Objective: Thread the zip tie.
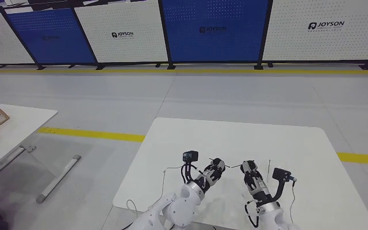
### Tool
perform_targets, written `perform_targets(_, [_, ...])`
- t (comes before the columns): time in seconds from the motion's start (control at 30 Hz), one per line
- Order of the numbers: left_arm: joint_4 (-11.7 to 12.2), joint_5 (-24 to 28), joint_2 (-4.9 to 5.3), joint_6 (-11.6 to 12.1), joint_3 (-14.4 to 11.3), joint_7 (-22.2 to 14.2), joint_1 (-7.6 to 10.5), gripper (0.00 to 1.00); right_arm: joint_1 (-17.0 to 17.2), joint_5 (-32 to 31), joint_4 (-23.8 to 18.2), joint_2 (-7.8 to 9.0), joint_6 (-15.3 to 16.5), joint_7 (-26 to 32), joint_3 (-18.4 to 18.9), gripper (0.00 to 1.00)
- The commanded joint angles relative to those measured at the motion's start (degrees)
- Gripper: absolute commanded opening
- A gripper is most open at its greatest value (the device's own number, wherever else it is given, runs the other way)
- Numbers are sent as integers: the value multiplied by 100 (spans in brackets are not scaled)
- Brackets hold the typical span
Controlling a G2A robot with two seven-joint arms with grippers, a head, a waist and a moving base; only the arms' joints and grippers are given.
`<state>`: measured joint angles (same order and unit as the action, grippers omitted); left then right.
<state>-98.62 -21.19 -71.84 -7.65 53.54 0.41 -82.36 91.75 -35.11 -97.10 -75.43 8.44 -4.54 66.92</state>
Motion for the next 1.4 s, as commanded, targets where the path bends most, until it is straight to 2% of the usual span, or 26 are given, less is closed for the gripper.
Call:
perform_targets(0.0, [1, 3, 0, 2, 1, -2, 0, 0, 1, -2, -2, 0, -1, -2, 0, 0])
perform_targets(0.2, [1, 3, 0, 2, 1, -2, 0, 0, -3, 33, 0, -4, 4, -10, 3, 0])
perform_targets(0.4, [1, 3, 0, 2, 1, -2, 0, 0, -41, 170, 36, -11, 139, 41, 14, 0])
perform_targets(0.97, [1, 3, 0, 2, 1, -2, 0, 0, -177, 34, 171, -51, 13, 94, -109, 0])
perform_targets(1.23, [1, 3, 0, 2, 1, -2, 0, 0, -168, -79, 308, -53, 415, -145, -127, 0])
perform_targets(1.37, [1, 3, 0, 2, 1, -2, 0, 0, -170, -80, 318, -53, 427, -153, -127, 0])
